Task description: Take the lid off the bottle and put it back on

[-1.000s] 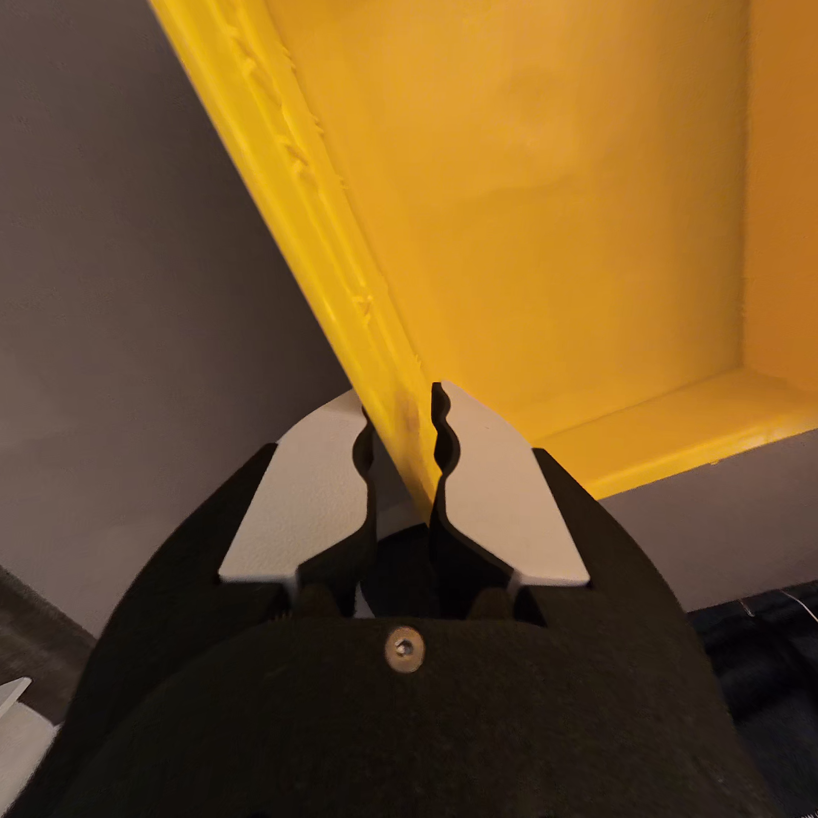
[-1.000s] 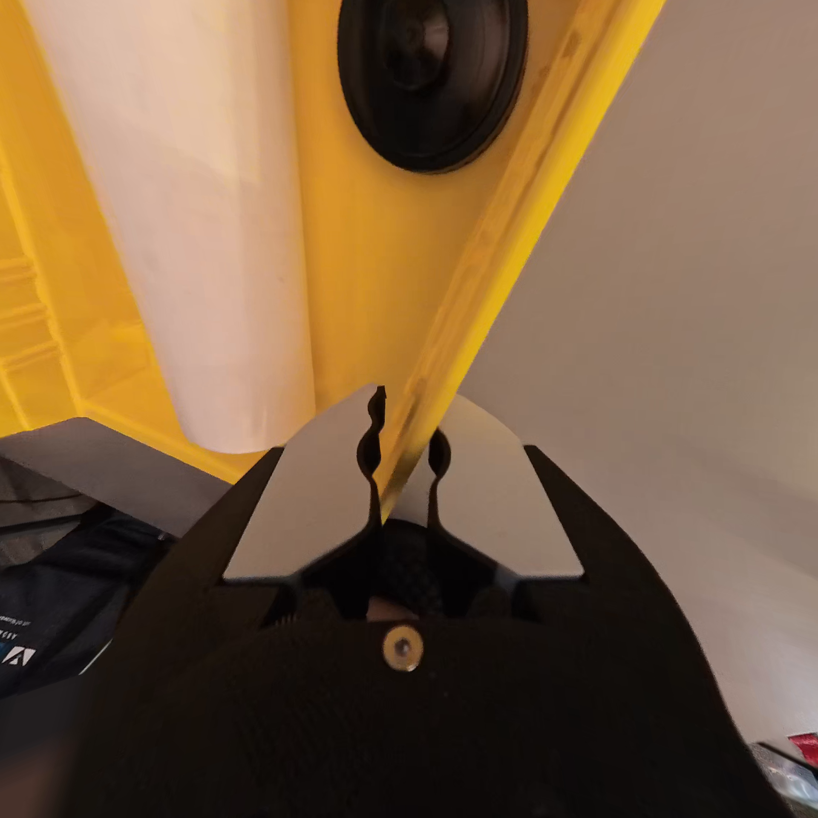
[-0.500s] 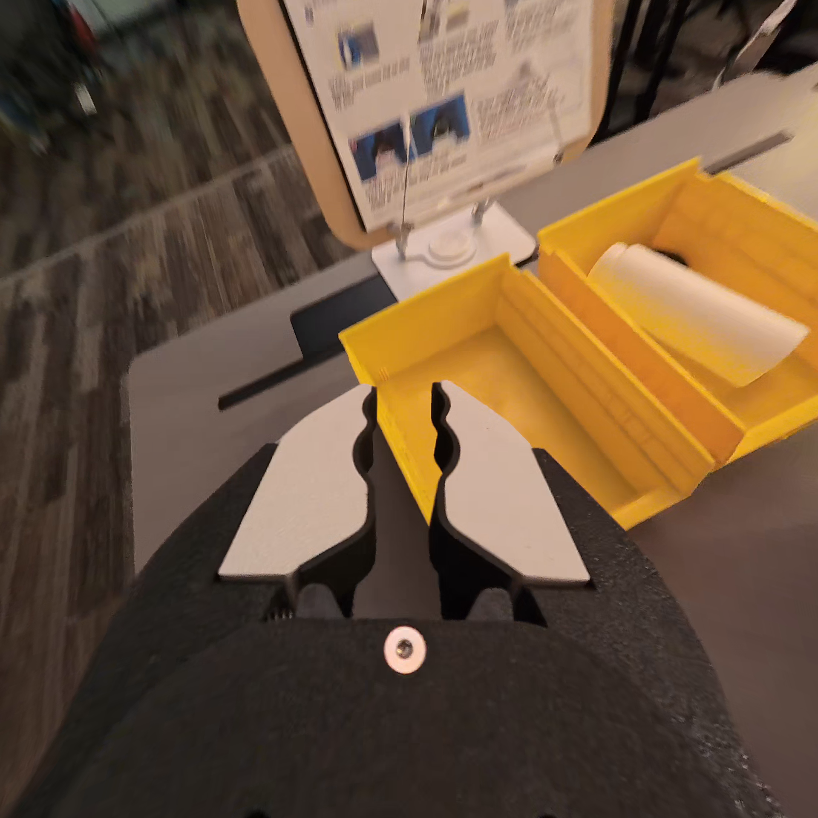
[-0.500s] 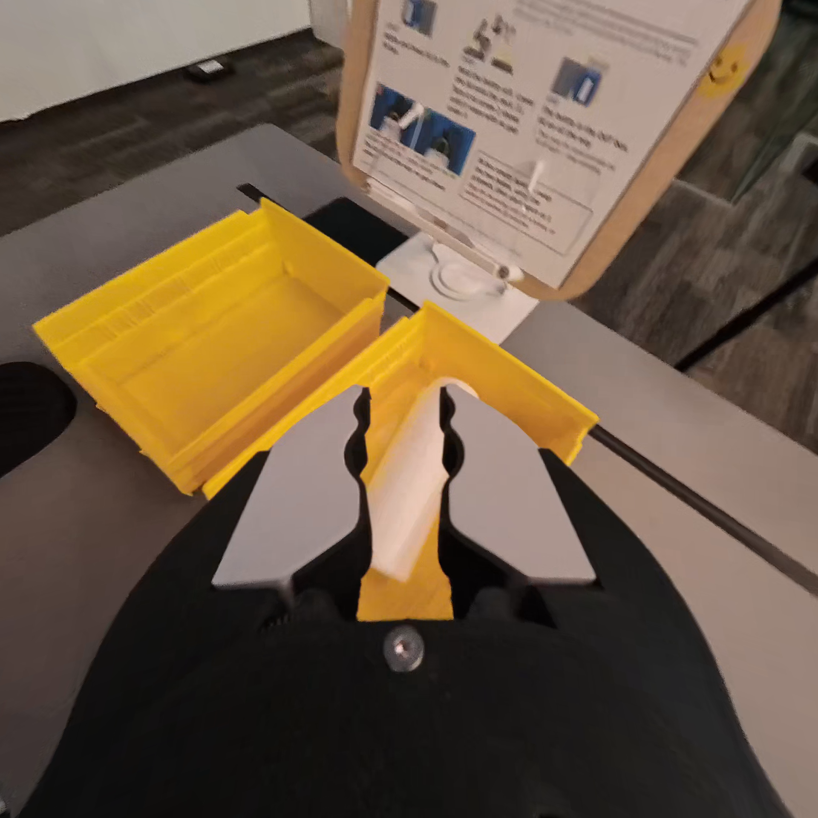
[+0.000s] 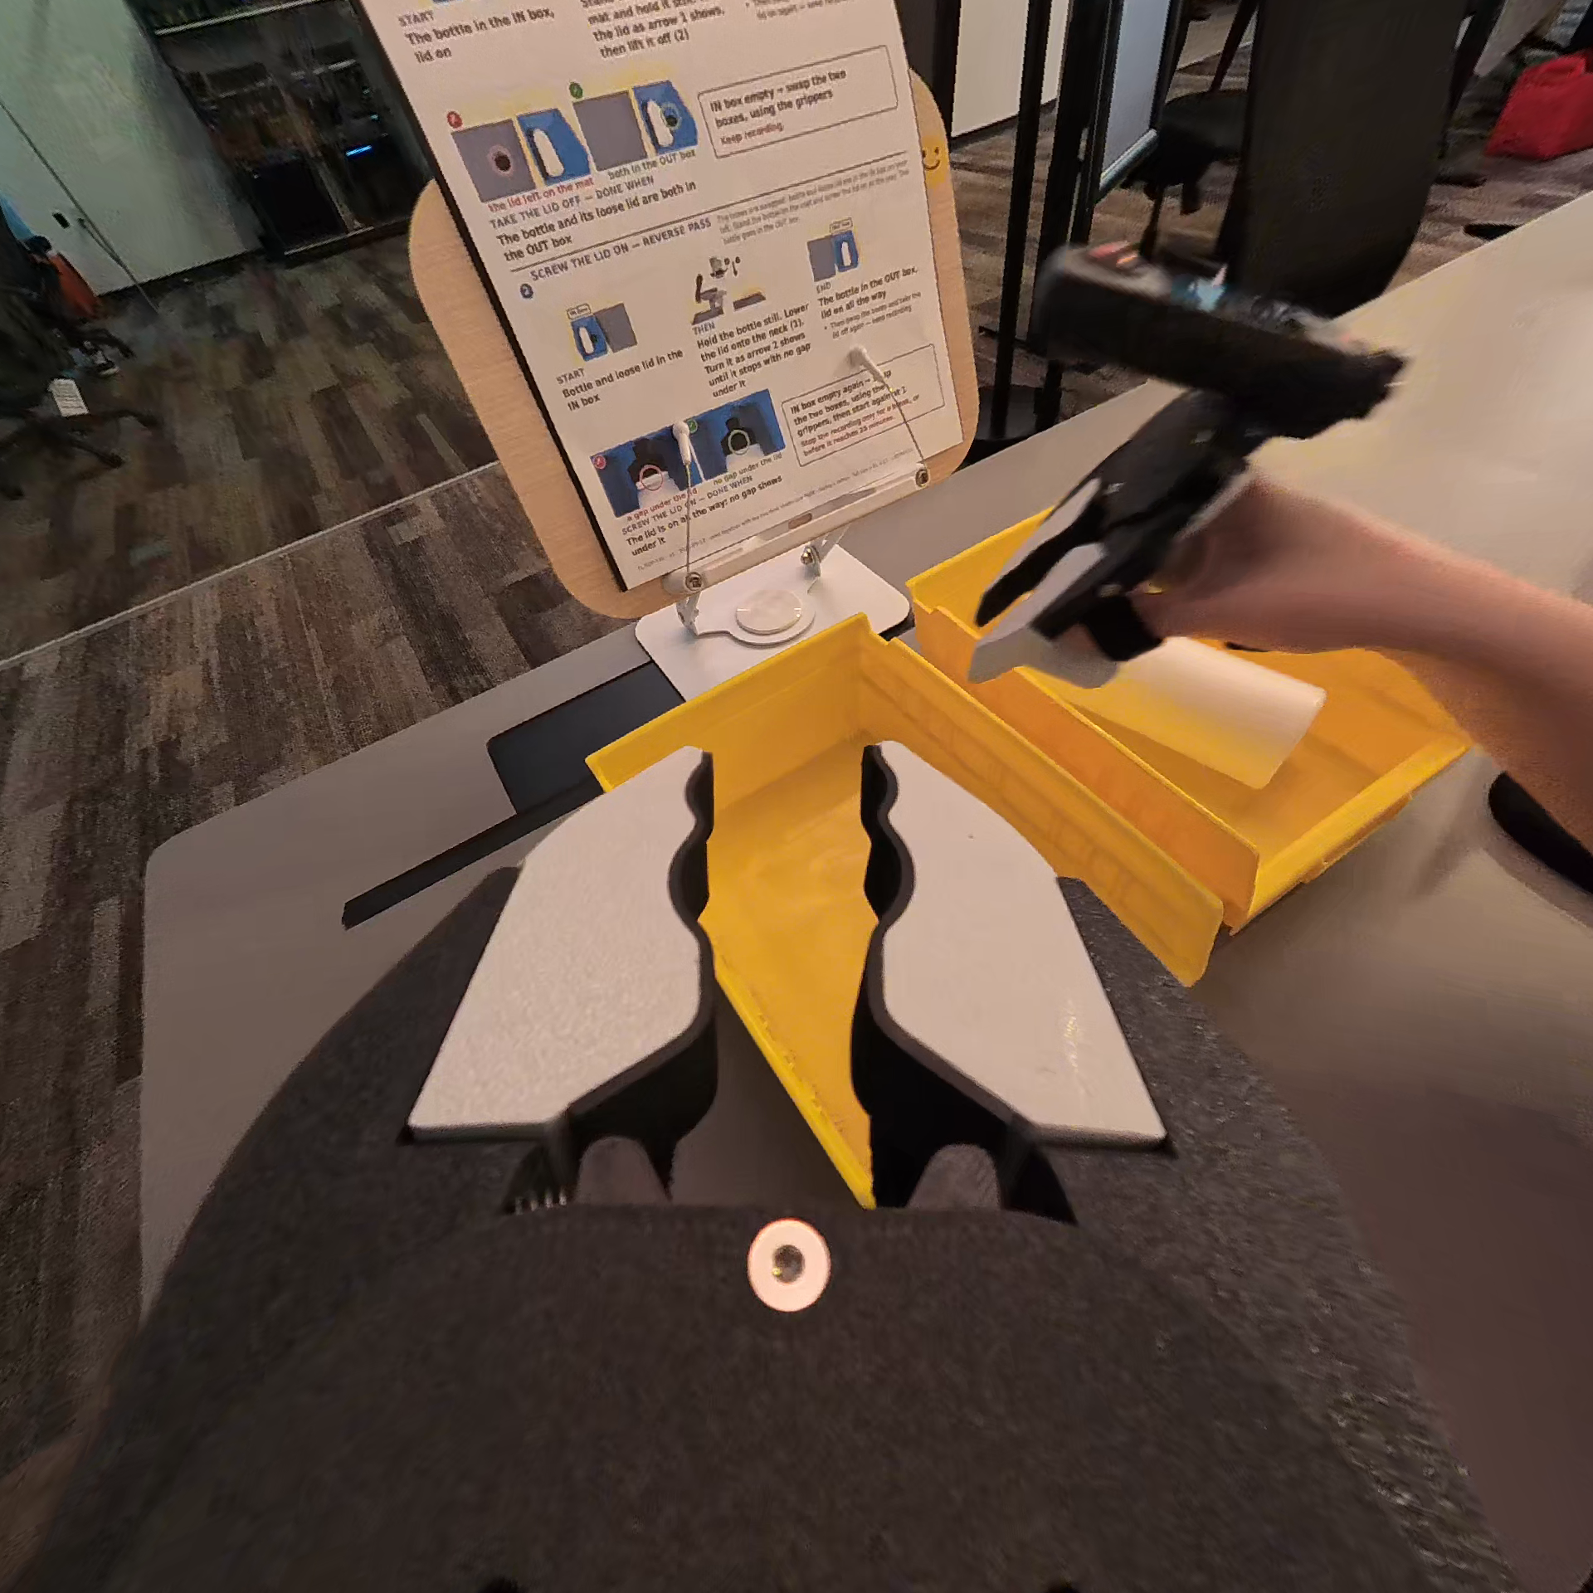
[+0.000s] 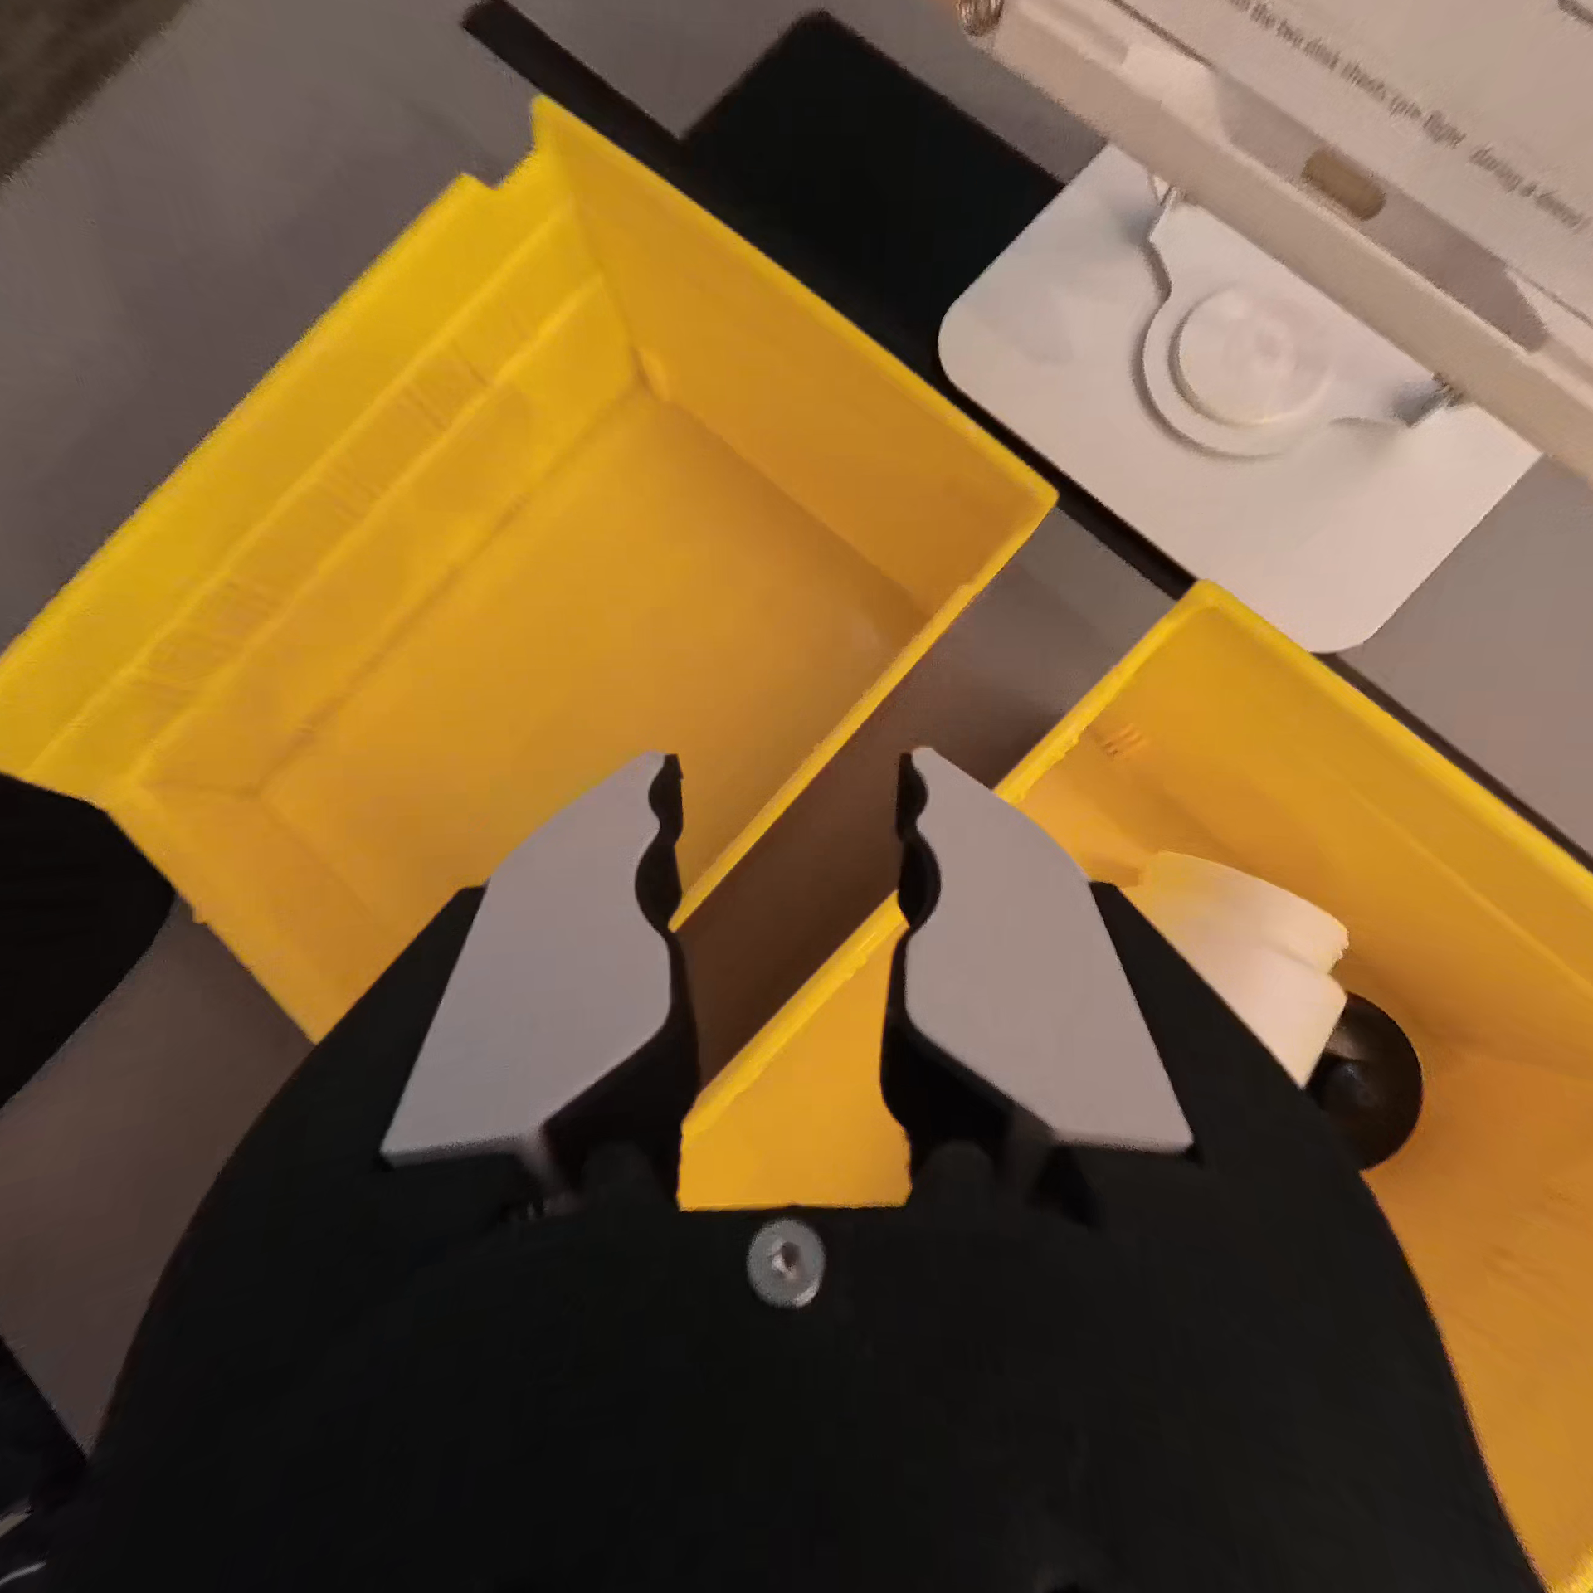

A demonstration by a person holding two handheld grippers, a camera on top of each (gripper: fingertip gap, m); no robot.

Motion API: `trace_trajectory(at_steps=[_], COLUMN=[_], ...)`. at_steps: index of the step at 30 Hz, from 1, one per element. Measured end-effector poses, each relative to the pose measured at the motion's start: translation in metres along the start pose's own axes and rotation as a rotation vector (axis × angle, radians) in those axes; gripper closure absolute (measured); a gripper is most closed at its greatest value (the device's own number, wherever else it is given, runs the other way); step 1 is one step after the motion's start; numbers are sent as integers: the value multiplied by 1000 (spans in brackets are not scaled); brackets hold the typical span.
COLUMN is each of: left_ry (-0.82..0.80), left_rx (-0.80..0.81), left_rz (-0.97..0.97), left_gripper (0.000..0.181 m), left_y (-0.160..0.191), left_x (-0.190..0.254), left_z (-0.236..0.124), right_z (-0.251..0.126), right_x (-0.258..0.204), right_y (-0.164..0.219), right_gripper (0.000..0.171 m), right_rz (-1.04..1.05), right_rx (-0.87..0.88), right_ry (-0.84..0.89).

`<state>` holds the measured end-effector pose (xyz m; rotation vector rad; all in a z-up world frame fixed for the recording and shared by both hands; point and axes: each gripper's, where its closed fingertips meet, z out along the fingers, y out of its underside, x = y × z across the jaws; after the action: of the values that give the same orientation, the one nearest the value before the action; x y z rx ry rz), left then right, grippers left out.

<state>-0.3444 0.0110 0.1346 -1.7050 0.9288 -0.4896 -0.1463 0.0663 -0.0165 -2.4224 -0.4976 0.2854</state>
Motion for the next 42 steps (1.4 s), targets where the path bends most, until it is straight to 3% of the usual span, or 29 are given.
trace_trajectory(at_steps=[11, 24, 28, 34, 39, 42], left_ry=[55, 76, 72, 76, 76, 77], left_rx=[9, 5, -8, -8, -22, -25], left_rz=[-11, -18, -11, -2, -2, 5], left_gripper=[149, 149, 149, 149, 149, 149], left_y=[0, 0, 1, 0, 2, 2], left_x=[4, 6, 8, 10, 11, 13], left_z=[-5, -3, -1, 1, 3, 3], right_z=[72, 90, 102, 108, 106, 107], right_x=[25, 33, 26, 36, 34, 23], right_y=[14, 12, 40, 43, 46, 44], right_gripper=[124, 142, 144, 142, 142, 151], right_rz=[174, 374, 442, 347, 349, 366], right_rx=[-428, -449, -573, -580, -607, -603], right_ry=[123, 198, 182, 312, 314, 254])
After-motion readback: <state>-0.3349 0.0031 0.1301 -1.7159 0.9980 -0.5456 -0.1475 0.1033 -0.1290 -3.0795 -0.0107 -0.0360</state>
